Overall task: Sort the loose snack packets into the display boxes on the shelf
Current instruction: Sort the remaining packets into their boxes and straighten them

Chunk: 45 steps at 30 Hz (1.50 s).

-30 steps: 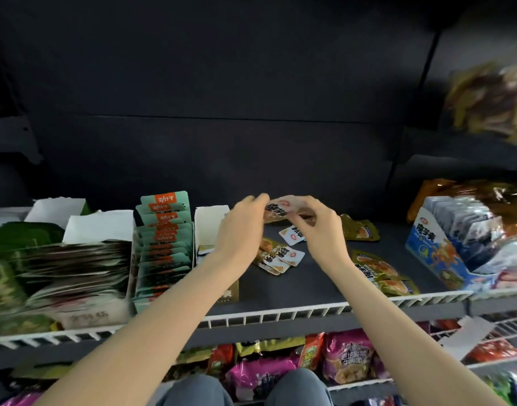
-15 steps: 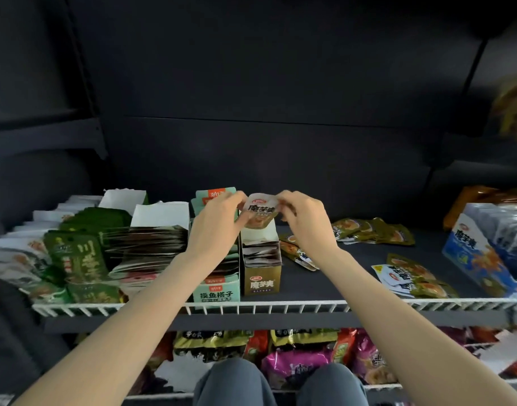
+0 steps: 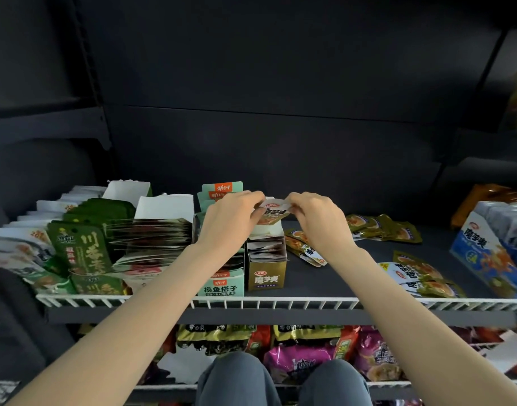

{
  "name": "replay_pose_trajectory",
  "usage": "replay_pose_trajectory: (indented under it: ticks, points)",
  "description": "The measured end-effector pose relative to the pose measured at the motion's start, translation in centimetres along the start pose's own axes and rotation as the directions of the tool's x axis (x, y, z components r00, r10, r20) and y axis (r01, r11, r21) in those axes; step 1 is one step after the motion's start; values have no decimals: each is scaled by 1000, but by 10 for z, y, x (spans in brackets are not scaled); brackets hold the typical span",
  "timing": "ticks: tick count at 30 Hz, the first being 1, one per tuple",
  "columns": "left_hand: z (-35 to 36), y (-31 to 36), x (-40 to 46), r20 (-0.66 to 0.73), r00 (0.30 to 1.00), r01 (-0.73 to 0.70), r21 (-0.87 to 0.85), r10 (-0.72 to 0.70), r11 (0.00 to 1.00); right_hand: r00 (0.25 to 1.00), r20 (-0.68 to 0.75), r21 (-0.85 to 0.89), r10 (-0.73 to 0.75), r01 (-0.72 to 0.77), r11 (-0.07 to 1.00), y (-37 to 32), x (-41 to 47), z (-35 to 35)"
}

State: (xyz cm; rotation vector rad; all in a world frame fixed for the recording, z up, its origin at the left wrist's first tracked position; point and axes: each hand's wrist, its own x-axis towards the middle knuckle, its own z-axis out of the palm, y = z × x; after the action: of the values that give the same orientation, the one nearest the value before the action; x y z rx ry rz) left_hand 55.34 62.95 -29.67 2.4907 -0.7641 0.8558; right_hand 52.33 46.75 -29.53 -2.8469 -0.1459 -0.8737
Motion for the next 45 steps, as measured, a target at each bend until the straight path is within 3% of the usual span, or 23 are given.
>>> replay_pose_trajectory:
  ticks: [6,11,17,20,22,25,29,32,36,38,42,45]
  points:
    - [-1,5,3,54,998,33,28,-35,999,1000,-1,25,-20,20,999,4,2,1]
    - [9,1,6,146,980,118,101,-132,988,989,147,54,-14,6,999,3,6,16]
    - [26,6,3,261,959,86,92,-108,992,938,336,312,82,-193,930,10,2,40]
    - [36,17,4,240,968,53,68,-68,996,942,293,429,165,-284,857,29,-9,40]
    - [47,30,8,242,970,32,-3,-30,999,923,250,448,292,-378,810,51,-15,43]
    - [73,57,16,311,950,32,-128,10,991,839,304,326,452,-537,778,89,-21,58]
    - [112,86,27,479,875,192,-203,-74,960,713,456,171,532,-657,734,125,-24,79]
    - [142,91,33,617,765,300,-89,-184,950,686,507,97,523,-648,755,137,-22,96]
    - [167,88,31,732,625,383,16,-272,924,678,454,7,578,-651,759,147,-14,110]
    - [171,86,30,721,633,378,28,-280,925,663,428,33,615,-691,722,148,-10,107]
    - [166,88,32,620,738,397,-83,-265,914,684,336,446,647,-721,531,142,-15,88]
    - [153,95,37,465,862,305,-157,-202,939,781,100,482,617,-580,657,134,-21,64]
